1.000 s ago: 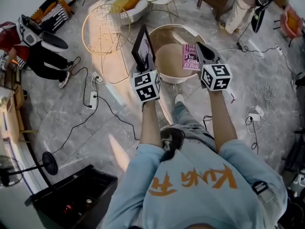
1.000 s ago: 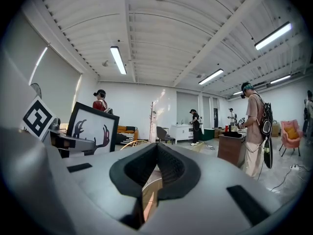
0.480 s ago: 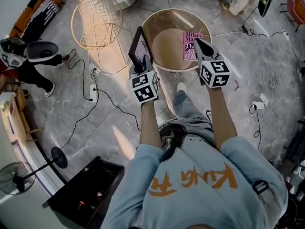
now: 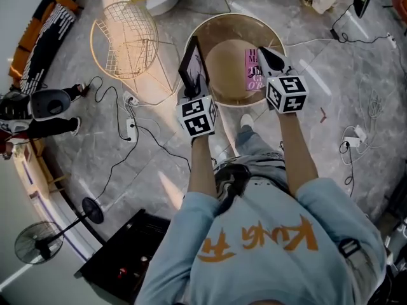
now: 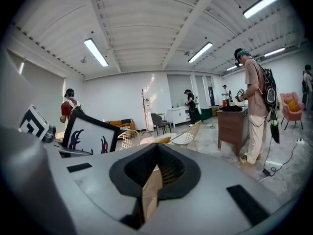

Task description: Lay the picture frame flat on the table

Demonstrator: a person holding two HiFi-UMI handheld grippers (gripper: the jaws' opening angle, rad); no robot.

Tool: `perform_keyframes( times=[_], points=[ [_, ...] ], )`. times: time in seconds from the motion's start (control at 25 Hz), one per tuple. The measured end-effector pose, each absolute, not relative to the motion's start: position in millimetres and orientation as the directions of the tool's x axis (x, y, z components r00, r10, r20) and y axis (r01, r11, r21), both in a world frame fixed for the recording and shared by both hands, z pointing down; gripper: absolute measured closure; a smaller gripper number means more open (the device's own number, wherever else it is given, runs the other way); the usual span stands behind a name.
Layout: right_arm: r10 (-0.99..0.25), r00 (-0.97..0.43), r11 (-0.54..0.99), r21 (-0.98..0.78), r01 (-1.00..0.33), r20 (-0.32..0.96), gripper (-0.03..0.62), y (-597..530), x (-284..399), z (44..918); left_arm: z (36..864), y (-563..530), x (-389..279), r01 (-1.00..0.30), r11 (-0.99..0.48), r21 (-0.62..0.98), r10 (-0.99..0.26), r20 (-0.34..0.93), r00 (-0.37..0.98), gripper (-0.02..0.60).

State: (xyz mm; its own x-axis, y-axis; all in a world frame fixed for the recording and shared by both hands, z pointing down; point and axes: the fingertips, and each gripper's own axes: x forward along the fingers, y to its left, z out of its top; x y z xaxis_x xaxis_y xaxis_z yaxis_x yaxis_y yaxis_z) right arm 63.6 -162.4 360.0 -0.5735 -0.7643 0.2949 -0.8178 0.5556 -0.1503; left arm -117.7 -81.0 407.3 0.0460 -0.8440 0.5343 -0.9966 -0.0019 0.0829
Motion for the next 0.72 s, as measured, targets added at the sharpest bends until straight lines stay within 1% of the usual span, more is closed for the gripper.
perform_keyframes(
  times=[0.32, 0.72],
  points=[
    [-0.796, -0.538, 0.49, -0.226, -0.842, 0.276, 0.595, -245.4, 104.4, 371.1, 411.9, -147.0, -90.3, -0.997, -0.046, 0.062, -0.831, 0.551, 0.073, 0.555],
    [-0.751, -0.583, 0.523, -0.26, -0.812, 0.311, 0.595, -265.3, 83.8, 399.5, 433.9, -154.5, -105.4, -0.998, 0.003, 0.066, -0.801, 0.597, 0.037, 0.555]
  ],
)
